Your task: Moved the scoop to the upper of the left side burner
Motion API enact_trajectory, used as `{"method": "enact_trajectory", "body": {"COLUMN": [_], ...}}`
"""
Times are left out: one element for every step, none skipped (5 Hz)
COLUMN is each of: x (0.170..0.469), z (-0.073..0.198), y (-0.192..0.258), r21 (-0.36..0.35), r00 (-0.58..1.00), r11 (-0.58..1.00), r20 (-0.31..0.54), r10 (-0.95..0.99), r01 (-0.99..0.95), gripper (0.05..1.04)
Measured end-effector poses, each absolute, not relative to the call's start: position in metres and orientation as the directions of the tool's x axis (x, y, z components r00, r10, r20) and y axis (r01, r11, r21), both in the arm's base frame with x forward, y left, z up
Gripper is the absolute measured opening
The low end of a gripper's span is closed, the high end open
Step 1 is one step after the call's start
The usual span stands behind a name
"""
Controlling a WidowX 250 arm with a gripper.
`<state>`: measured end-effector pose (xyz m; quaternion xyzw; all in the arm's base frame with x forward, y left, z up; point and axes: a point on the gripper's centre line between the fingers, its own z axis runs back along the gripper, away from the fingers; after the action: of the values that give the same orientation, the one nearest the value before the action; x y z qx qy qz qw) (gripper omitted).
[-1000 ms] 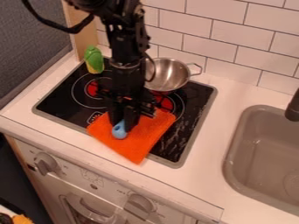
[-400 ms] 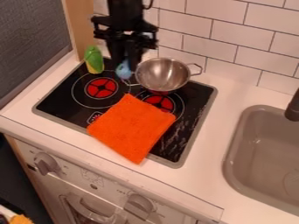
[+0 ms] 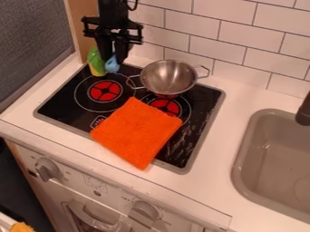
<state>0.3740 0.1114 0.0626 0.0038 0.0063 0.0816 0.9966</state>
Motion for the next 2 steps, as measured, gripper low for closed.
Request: {"method": "enact_trajectory", "body": {"x": [0.379, 0.382], "z": [0.049, 0.046], "y": [0.113, 0.102], "r21": [0.034, 0.035], "r00": [0.986, 0.990], "r11": [0.987, 0.991], "r20": [-0.047, -0.050], "r10": [0.157, 0.134], "r01": [-0.156, -0.132], "gripper": [0.328, 0.393]}}
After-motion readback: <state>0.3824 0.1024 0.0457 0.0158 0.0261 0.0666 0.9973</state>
